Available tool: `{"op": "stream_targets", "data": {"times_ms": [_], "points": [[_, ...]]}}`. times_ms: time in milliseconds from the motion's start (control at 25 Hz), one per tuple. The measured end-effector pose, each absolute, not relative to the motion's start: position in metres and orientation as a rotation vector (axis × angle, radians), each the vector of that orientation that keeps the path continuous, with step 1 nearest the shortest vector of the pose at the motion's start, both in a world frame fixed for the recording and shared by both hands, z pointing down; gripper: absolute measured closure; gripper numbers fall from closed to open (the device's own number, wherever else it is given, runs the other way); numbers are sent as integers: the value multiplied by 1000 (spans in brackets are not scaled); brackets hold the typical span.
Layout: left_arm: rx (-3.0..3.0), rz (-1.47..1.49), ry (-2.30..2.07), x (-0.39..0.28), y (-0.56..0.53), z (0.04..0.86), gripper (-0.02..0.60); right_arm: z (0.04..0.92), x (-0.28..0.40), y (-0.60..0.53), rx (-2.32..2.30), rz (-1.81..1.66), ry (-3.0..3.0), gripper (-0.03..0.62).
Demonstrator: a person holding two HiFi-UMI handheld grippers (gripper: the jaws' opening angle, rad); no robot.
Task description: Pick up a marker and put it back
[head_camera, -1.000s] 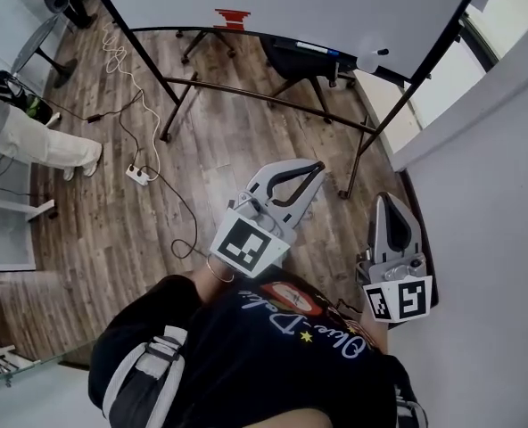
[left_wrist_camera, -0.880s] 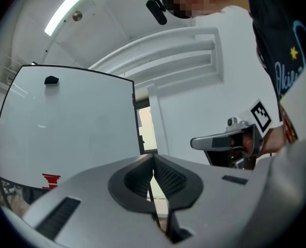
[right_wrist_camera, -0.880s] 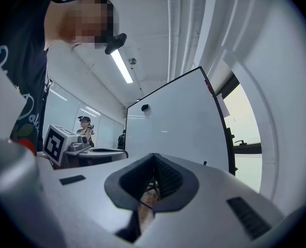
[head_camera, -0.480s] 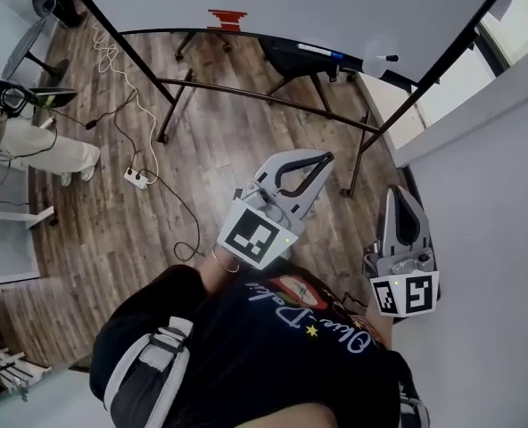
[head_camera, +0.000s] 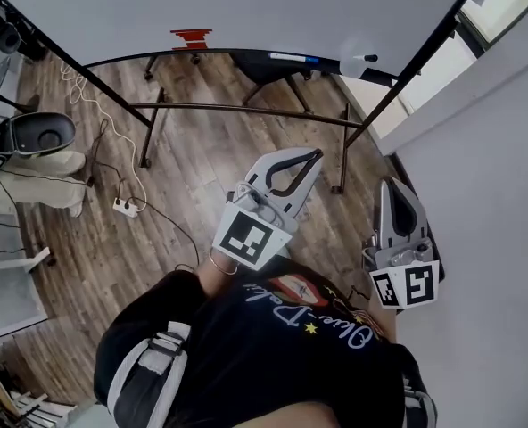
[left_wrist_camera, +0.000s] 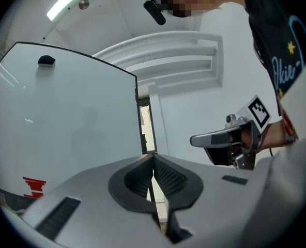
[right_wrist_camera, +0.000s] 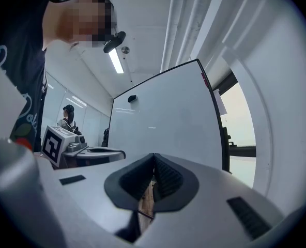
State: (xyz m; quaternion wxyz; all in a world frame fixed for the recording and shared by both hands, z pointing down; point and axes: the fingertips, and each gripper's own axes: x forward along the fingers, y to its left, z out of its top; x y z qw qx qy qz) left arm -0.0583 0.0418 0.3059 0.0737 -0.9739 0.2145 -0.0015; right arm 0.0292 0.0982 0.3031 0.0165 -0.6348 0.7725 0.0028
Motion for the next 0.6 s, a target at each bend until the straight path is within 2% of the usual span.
{"op": "stream_targets", "data": {"times_ms": [600], "points": [[-2969, 1, 609, -60, -3, 317, 578, 311, 41, 59, -2087, -15, 2357, 592]]}}
